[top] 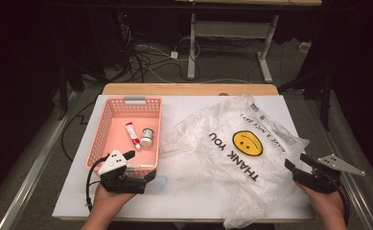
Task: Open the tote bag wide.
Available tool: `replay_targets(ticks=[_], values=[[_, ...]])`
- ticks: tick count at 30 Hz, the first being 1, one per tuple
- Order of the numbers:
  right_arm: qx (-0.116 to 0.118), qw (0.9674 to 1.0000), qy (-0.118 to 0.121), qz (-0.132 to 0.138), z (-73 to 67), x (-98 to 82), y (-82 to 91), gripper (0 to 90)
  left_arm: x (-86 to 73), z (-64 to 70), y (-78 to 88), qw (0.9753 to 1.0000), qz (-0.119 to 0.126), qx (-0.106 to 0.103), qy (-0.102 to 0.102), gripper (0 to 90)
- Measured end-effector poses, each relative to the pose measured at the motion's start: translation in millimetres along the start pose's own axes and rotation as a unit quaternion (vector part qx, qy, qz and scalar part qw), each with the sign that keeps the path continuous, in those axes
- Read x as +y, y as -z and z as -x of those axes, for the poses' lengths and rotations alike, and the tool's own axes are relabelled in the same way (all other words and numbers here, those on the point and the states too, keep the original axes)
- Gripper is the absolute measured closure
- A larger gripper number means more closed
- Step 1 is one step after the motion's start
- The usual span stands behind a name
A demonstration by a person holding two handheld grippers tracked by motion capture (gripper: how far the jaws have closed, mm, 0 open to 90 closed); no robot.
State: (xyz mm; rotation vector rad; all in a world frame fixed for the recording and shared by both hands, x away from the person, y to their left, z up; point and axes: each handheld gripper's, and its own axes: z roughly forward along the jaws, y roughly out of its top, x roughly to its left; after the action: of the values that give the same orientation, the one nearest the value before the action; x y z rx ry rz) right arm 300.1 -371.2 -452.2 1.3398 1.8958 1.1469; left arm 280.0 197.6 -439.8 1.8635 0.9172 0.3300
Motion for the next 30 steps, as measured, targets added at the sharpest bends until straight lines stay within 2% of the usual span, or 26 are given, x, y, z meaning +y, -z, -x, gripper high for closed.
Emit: replay_targets(ticks=[4, 5, 6, 8, 10, 14, 19, 22, 30], values=[[0.016, 0.9998, 0.013, -0.001, -5.0, 0.3, -3.9, 20.6, 0.1, -0.9, 0.5, 1.0, 0.002, 0.0, 0.002, 0.0], [0.031, 0.9994, 0.012, 0.005, -7.4, 3.0, -3.8, 17.2, 0.4, -0.9, 0.3, 1.0, 0.002, -0.001, 0.001, 0.0], [0.031, 0.9994, 0.012, 0.005, -7.4, 3.0, -3.8, 17.2, 0.5, -0.7, 0.0, 1.0, 0.002, -0.001, 0.001, 0.0], [0.053, 0.9984, 0.012, 0.013, -13.1, 6.8, -3.3, 13.6, 0.5, -0.2, -0.5, 1.0, 0.001, -0.001, 0.0, 0.0], [0.055, 0.9983, 0.015, 0.015, -15.4, 8.0, -3.1, 12.1, 0.7, 0.4, -0.8, 1.0, 0.001, -0.001, -0.001, 0.0], [0.06, 0.9977, 0.021, 0.022, -24.2, 13.4, -3.6, 0.6, 1.2, 2.1, -1.3, 1.0, -0.001, -0.001, -0.005, 0.0], [0.056, 0.9976, 0.027, 0.032, -33.8, 18.6, -3.6, 0.0, 1.4, 3.3, -2.1, 1.0, -0.003, -0.001, -0.009, 0.0], [0.067, 0.9968, 0.026, 0.037, -40.3, 23.2, -5.3, 0.0, 1.6, 3.9, -1.8, 1.0, -0.003, -0.003, -0.009, 0.0], [0.093, 0.994, 0.047, 0.034, -60.2, 34.9, -19.7, 0.0, 2.1, 3.6, -1.4, 1.0, -0.002, 0.0, -0.009, 0.0]])
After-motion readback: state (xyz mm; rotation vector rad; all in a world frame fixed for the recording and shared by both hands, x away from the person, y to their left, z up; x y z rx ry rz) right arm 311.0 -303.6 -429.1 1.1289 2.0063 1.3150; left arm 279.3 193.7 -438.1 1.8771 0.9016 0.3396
